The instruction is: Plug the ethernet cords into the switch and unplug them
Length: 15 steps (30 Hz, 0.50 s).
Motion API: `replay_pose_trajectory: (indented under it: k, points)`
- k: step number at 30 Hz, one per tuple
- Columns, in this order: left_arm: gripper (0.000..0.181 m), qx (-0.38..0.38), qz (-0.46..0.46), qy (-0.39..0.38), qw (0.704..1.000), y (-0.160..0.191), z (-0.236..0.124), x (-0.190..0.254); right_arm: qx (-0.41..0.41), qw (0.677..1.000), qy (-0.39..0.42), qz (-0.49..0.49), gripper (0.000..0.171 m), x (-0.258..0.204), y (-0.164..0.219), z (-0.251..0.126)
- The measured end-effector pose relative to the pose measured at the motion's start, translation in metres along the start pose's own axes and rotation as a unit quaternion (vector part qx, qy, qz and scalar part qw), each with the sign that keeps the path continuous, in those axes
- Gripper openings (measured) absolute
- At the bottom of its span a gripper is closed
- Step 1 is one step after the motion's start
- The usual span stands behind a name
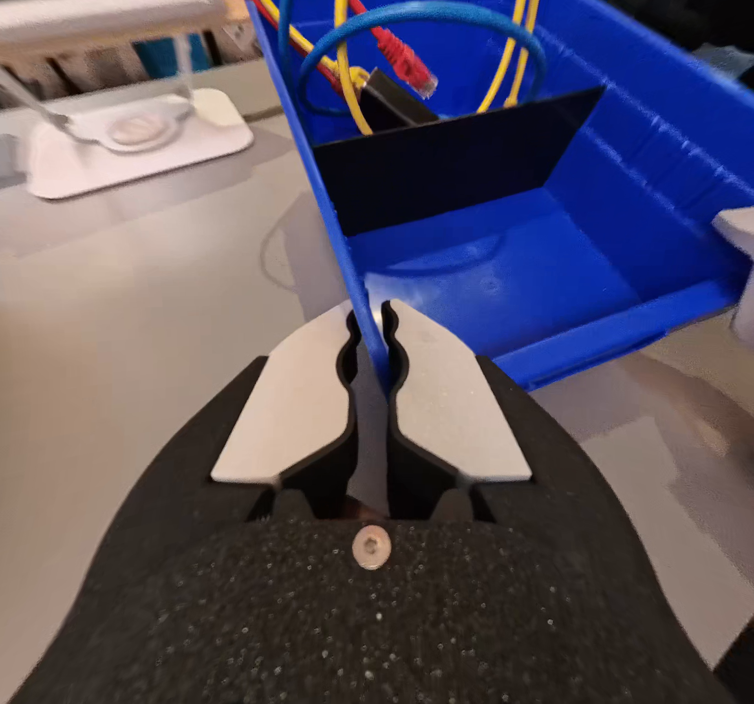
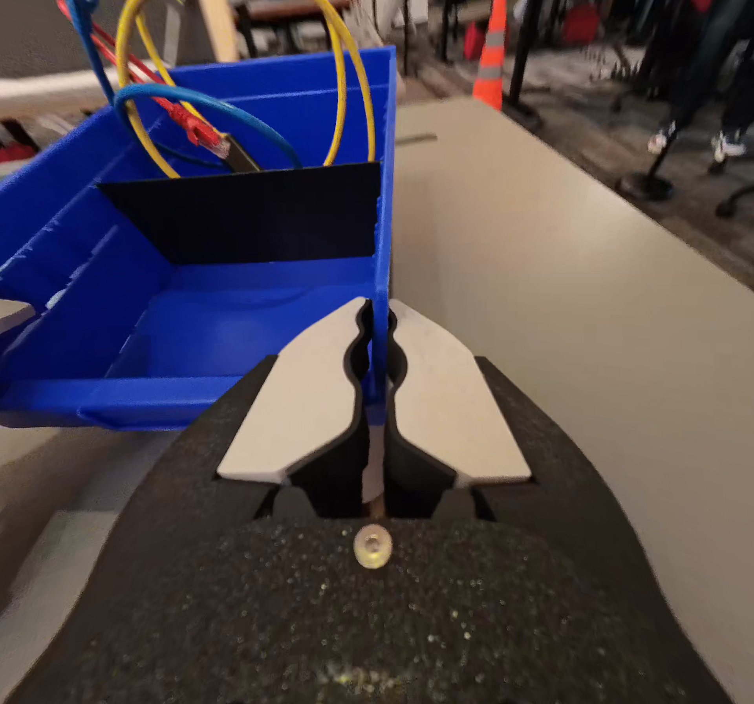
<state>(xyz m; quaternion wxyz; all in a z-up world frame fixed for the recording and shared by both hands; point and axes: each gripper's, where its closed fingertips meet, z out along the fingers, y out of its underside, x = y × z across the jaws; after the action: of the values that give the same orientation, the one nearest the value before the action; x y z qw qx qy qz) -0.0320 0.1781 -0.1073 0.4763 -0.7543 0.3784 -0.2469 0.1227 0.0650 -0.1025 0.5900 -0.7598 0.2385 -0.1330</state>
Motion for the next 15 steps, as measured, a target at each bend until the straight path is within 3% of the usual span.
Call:
replay_pose_trajectory:
  k: [1,4,8,12,15]
  points:
    - [0.009,0.009,0.011,-0.013,1.000,-0.001,-0.013,-0.010,0.027,1.000,-0.015,-0.004,0.003,-0.014,-0.009,-0.007]
    - [0.008,0.026,0.013,-0.048,0.998,-0.003,-0.055,-0.047,0.081,0.995,-0.066,-0.009,0.004,-0.064,-0.026,-0.024]
    - [0.009,-0.018,0.016,-0.099,0.995,0.015,-0.090,-0.101,0.018,0.996,-0.092,0.009,0.003,-0.128,-0.005,-0.011]
    - [0.010,-0.071,-0.024,-0.109,0.991,0.050,-0.094,-0.139,-0.051,0.992,-0.115,0.000,0.003,-0.171,0.023,0.009]
    - [0.009,-0.072,-0.029,-0.121,0.990,0.061,-0.091,-0.155,-0.048,0.993,-0.108,-0.016,0.003,-0.186,0.029,0.016]
